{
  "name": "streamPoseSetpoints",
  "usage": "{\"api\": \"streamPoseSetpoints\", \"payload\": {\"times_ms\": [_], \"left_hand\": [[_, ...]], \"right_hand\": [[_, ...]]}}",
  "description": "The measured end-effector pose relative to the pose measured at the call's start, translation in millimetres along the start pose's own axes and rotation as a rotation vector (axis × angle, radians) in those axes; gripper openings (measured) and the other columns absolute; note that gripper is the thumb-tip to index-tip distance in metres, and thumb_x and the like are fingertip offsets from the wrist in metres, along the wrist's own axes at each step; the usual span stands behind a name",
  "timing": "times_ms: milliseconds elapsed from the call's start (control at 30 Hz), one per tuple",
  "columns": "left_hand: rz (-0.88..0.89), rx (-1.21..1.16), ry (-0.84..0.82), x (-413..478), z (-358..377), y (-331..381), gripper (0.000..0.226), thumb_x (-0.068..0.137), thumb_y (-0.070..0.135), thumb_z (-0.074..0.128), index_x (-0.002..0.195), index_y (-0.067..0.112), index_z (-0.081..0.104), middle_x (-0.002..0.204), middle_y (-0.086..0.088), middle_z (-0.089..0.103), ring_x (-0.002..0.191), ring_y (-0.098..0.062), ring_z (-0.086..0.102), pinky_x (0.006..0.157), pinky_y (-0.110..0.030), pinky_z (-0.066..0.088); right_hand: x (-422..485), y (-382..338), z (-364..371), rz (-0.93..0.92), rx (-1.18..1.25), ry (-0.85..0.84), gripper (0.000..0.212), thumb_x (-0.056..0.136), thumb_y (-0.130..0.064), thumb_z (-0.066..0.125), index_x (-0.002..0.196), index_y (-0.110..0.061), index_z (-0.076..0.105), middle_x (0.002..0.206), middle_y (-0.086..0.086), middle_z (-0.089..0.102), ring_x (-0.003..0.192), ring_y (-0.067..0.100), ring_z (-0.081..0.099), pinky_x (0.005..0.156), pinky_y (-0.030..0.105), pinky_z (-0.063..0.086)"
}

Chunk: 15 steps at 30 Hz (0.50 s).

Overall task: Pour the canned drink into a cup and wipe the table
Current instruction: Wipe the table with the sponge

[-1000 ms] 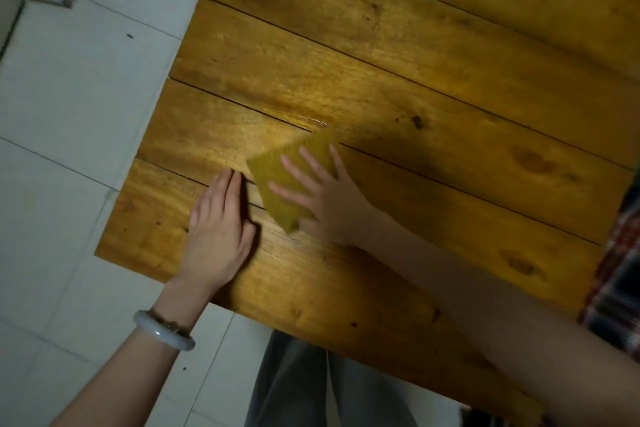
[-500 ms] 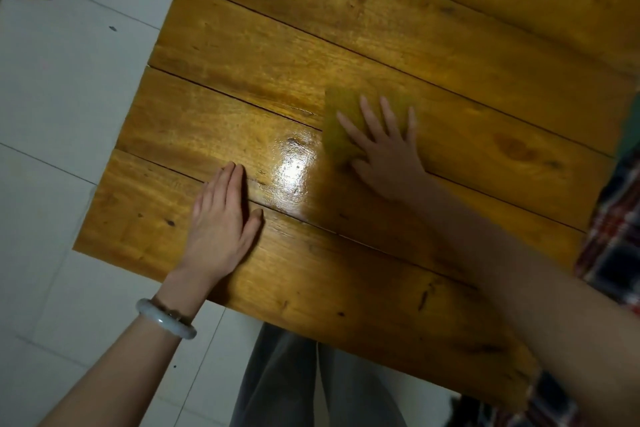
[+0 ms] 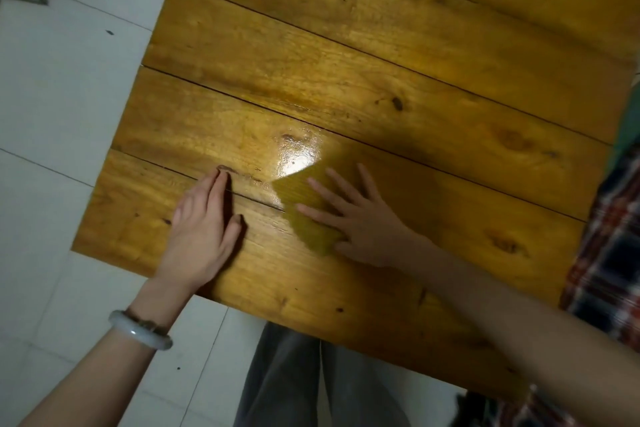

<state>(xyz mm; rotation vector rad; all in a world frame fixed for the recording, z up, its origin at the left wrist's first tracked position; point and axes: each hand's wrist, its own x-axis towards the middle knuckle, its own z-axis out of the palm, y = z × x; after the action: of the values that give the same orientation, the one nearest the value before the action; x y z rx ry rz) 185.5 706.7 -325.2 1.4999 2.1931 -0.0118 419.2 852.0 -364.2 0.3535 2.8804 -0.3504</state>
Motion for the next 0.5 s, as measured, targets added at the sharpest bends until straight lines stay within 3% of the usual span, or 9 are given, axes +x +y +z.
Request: {"api": "streamPoseSetpoints", "payload": {"times_ms": [100, 200, 367, 433, 500], "left_hand": [[0.034, 0.013, -0.004, 5.7, 0.4, 7.2, 0.068, 0.092, 0.047, 0.027, 0.148, 0.009, 0.015, 0.154, -0.014, 0.02, 0.141, -0.028, 0.017, 0.114, -0.046, 0.016], [0.091, 0.026, -0.026, 13.2, 3.5, 19.4, 0.071, 0.092, 0.051, 0.03, 0.149, 0.012, 0.014, 0.155, -0.012, 0.018, 0.142, -0.026, 0.015, 0.115, -0.045, 0.012], [0.164, 0.067, -0.052, 23.7, 9.7, 38.3, 0.075, 0.089, 0.058, 0.029, 0.149, 0.014, 0.015, 0.155, -0.012, 0.018, 0.142, -0.028, 0.015, 0.114, -0.047, 0.013], [0.155, 0.071, -0.04, 25.6, 9.4, 43.0, 0.077, 0.089, 0.059, 0.028, 0.149, 0.014, 0.013, 0.155, -0.011, 0.017, 0.143, -0.027, 0.013, 0.114, -0.047, 0.012], [0.142, 0.059, -0.024, 26.8, 7.1, 46.3, 0.077, 0.088, 0.059, 0.028, 0.149, 0.013, 0.014, 0.155, -0.01, 0.017, 0.143, -0.027, 0.013, 0.115, -0.048, 0.013]], "right_hand": [[-48.1, 40.6, 3.4, 0.179, -0.055, -0.019, 0.079, 0.07, -0.049, 0.037, 0.145, -0.038, 0.017, 0.155, 0.004, 0.017, 0.141, 0.031, 0.01, 0.108, 0.062, 0.002], [-64.4, 89.0, -5.8, 0.501, 0.018, -0.026, 0.072, 0.078, -0.047, 0.028, 0.146, -0.04, 0.007, 0.157, 0.006, 0.011, 0.143, 0.034, 0.004, 0.106, 0.069, 0.0], [12.3, 119.9, -35.0, 1.011, 0.224, 0.082, 0.06, 0.095, -0.045, 0.029, 0.147, -0.039, 0.0, 0.158, 0.004, -0.01, 0.143, 0.034, -0.012, 0.105, 0.068, -0.009], [51.6, 110.4, -47.1, 0.986, 0.279, 0.082, 0.059, 0.095, -0.05, 0.025, 0.147, -0.039, -0.001, 0.157, 0.004, -0.013, 0.142, 0.034, -0.015, 0.104, 0.068, -0.012], [72.1, 83.6, -46.7, 0.763, 0.222, 0.054, 0.061, 0.094, -0.054, 0.023, 0.147, -0.039, -0.002, 0.157, 0.004, -0.015, 0.142, 0.034, -0.016, 0.103, 0.067, -0.015]]}}
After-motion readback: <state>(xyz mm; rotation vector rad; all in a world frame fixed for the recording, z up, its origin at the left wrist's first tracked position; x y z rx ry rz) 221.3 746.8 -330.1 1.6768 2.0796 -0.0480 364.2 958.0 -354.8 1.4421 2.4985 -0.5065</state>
